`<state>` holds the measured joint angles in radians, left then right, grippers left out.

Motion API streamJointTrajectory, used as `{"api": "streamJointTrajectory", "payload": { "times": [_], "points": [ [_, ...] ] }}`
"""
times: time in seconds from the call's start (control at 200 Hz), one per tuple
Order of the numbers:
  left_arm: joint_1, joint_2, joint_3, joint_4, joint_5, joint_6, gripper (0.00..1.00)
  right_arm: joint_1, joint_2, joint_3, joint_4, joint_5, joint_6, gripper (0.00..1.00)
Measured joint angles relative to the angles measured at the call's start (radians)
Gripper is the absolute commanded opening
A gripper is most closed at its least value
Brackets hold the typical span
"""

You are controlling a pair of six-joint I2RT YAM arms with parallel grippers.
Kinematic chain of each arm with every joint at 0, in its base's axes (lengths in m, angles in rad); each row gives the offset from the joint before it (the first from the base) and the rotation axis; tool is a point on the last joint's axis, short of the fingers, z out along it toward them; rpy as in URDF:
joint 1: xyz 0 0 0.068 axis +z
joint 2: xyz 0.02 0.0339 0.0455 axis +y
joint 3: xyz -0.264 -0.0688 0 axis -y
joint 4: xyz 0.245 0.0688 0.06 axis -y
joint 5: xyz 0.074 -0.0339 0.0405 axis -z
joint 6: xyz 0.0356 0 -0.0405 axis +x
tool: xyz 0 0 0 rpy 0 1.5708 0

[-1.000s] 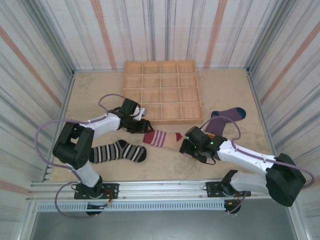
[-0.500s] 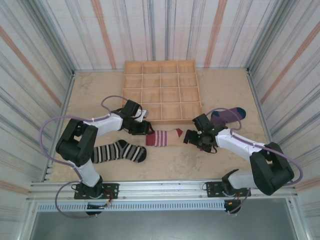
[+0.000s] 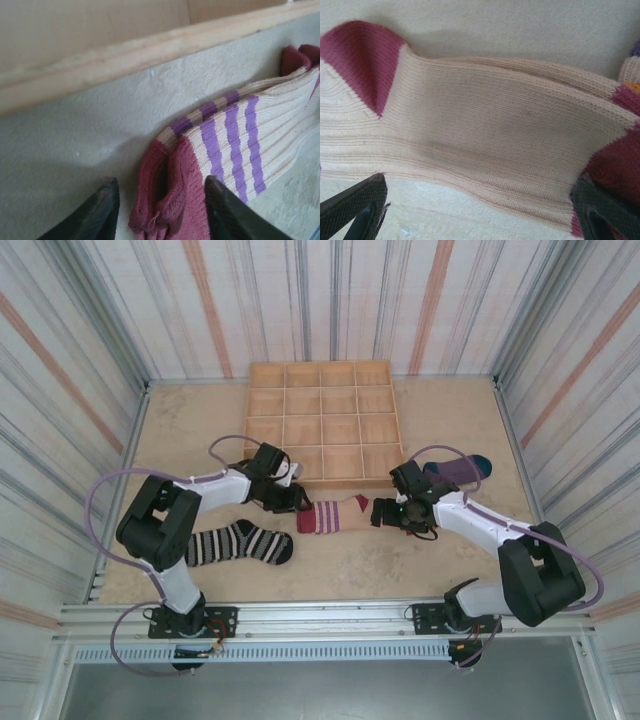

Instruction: Roll the socks

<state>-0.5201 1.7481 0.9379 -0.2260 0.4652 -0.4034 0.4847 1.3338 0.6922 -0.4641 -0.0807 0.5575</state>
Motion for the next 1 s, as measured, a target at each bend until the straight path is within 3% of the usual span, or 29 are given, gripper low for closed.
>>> {"api": "streamJointTrajectory", "payload": {
  "times": [0.095, 0.155, 0.411, 0.591, 0.766, 1.002],
  "points": [
    [-0.004, 0.008, -0.005, 0.0, 0.007, -0.024, 0.18, 0.046, -0.056, 0.0, 0.0, 0.022, -0.011, 0.97],
    [-0.006, 0.008, -0.014, 0.0, 0.011, -0.045, 0.13, 0.089, -0.105, 0.0, 0.0, 0.048, -0.016, 0.97],
    [-0.047, -0.055, -0.084, -0.008, 0.013, -0.146, 0.08, 0.332, -0.307, -0.042, 0.018, 0.212, -0.013, 0.88],
    [-0.115, -0.146, -0.174, 0.0, 0.006, -0.332, 0.01, 0.507, -0.379, -0.103, 0.04, 0.334, 0.011, 0.84],
    [-0.188, -0.215, -0.229, 0.019, 0.005, -0.515, 0.0, 0.72, -0.381, -0.167, 0.102, 0.471, 0.017, 0.8],
    [-0.249, -0.251, -0.218, 0.019, -0.018, -0.623, 0.0, 0.978, -0.263, -0.185, 0.227, 0.646, -0.002, 0.76]
  ]
}}
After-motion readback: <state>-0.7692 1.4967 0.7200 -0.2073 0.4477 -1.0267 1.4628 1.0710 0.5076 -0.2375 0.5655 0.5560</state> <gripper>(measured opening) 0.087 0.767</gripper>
